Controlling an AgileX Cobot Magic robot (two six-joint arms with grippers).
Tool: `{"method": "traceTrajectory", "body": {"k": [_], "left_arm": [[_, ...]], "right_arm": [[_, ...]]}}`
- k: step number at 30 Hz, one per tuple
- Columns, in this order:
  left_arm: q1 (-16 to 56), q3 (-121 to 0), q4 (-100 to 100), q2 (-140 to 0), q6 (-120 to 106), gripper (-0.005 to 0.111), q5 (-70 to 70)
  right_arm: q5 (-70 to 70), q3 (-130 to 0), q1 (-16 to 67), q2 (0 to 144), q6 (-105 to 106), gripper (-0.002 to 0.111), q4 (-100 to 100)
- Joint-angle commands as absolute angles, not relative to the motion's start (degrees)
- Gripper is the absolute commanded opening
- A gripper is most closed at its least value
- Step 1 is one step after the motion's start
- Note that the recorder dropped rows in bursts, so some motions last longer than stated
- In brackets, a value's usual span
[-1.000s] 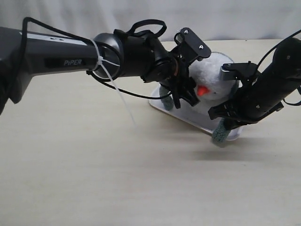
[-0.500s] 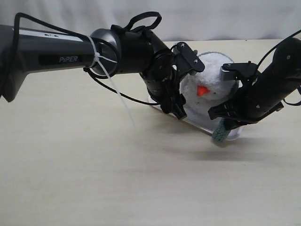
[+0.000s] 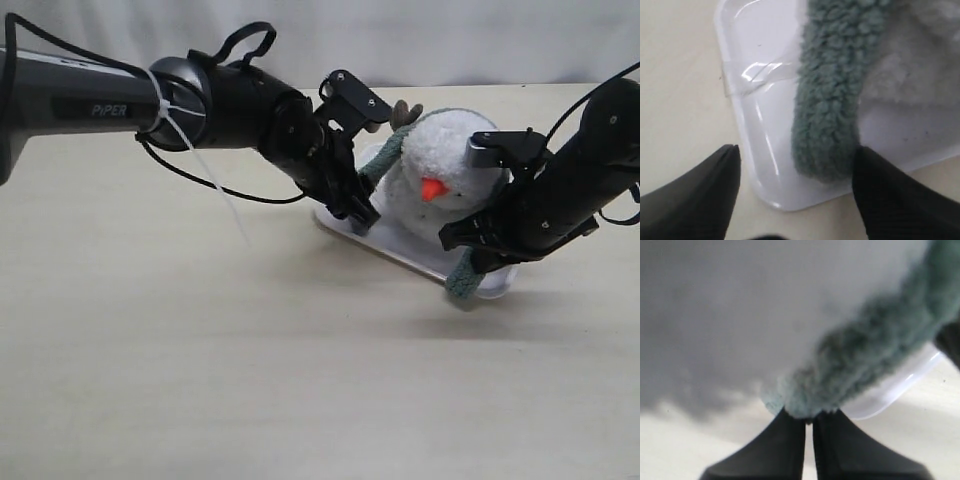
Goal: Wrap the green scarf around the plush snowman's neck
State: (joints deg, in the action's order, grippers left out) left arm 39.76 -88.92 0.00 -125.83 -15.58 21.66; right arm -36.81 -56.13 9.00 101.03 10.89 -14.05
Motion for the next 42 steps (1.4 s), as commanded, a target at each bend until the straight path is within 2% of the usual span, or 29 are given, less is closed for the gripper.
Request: {"method": "traceTrajectory", "body": {"k": [1, 4, 6, 8, 9, 13, 19, 29, 34, 35, 37, 38, 39, 40, 42], "left_arm": [[40.7, -87.4, -4.2, -125.9, -21.2, 0.06, 15.0], [40.6, -87.4, -5.6, -127.0, -21.0, 0.06, 13.3], [40.6, -87.4, -6.2, -127.7, -21.0, 0.054, 12.7], [40.7, -87.4, -6.7, -128.5, -21.0, 0.04, 12.5], [40.7, -87.4, -7.6, -128.7, -21.0, 0.025, 12.5], [40.7, -87.4, -8.7, -128.6, -21.0, 0.0, 12.9], [42.2, -87.4, -12.6, -128.5, -25.7, 0.0, 17.2], [43.5, -89.2, -46.0, -128.5, -54.5, 0.0, 27.0], [43.5, -90.6, -46.2, -128.5, -54.3, 0.0, 27.6], [43.4, -90.6, -46.2, -128.5, -54.2, 0.0, 27.6], [43.1, -90.6, -44.3, -128.5, -54.2, 0.012, 28.2], [42.7, -90.6, -42.2, -128.5, -54.2, 0.025, 29.1], [42.5, -90.6, -41.3, -128.5, -54.0, 0.034, 29.7], [42.0, -90.6, -40.2, -128.5, -53.6, 0.047, 30.9], [40.6, -90.6, -39.2, -128.5, -52.5, 0.057, 32.5]], "right_arm": [[-36.0, -56.0, 8.8, 100.8, 11.8, 0.004, -14.5], [-36.1, -56.0, 8.8, 100.8, 11.8, 0.004, -14.5], [-36.1, -56.0, 8.8, 100.8, 11.8, 0.004, -14.5], [-36.0, -56.0, 8.8, 100.8, 11.8, 0.004, -14.5], [-36.0, -56.0, 8.8, 100.8, 11.8, 0.004, -14.5], [-35.5, -56.0, 8.8, 100.1, 11.9, 0.004, -14.7], [-35.7, -56.0, 8.8, 97.1, 19.1, 0.004, -22.2], [-34.9, -53.8, 8.8, 96.7, 19.3, 0.004, -22.2], [-32.9, -53.8, 8.8, 97.0, 19.3, 0.005, -22.5], [-32.6, -53.8, 8.8, 97.6, 19.3, 0.009, -22.5], [-32.6, -53.8, 8.8, 98.1, 19.3, 0.024, -22.7], [-32.6, -53.9, 8.8, 98.1, 19.3, 0.035, -22.7], [-32.6, -53.9, 8.8, 98.1, 19.3, 0.041, -22.8], [-32.6, -53.9, 8.8, 98.1, 19.3, 0.048, -23.3], [-32.9, -53.9, 8.8, 97.6, 19.3, 0.054, -23.3]]}}
